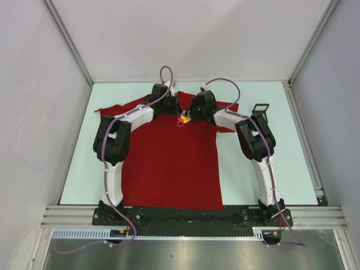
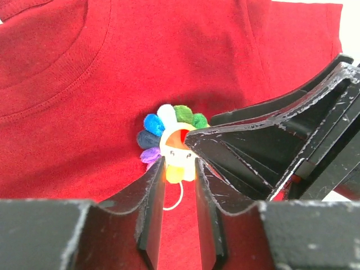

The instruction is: Remove the brooch from the garment

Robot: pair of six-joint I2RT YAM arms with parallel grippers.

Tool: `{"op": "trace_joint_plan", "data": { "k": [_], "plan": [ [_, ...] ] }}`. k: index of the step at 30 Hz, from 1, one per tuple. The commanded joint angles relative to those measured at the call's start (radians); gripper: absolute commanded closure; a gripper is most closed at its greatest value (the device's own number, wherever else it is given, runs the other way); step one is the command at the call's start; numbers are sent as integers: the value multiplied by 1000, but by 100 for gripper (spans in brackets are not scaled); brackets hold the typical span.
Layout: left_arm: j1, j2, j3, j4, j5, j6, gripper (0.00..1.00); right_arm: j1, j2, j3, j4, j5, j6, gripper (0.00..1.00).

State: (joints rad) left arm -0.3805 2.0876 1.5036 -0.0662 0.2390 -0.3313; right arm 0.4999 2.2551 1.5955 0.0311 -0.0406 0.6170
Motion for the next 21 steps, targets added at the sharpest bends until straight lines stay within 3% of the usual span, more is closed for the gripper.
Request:
{"op": "trace_joint_plan", "data": {
  "k": [1, 7, 12, 21],
  "plan": [
    [0, 6, 72, -17, -15, -3, 69, 18, -14, 40, -26, 120, -106, 45],
    [15, 37, 95, -70, -58, -80, 81, 103, -43, 109, -155, 368, -356, 35],
    [51, 52, 89, -99, -75, -138, 92, 183, -22, 150, -161, 439, -536, 34],
    [111, 81, 61, -95, -18, -221, 100, 210, -8, 142, -117, 355, -606, 37]
  ]
}}
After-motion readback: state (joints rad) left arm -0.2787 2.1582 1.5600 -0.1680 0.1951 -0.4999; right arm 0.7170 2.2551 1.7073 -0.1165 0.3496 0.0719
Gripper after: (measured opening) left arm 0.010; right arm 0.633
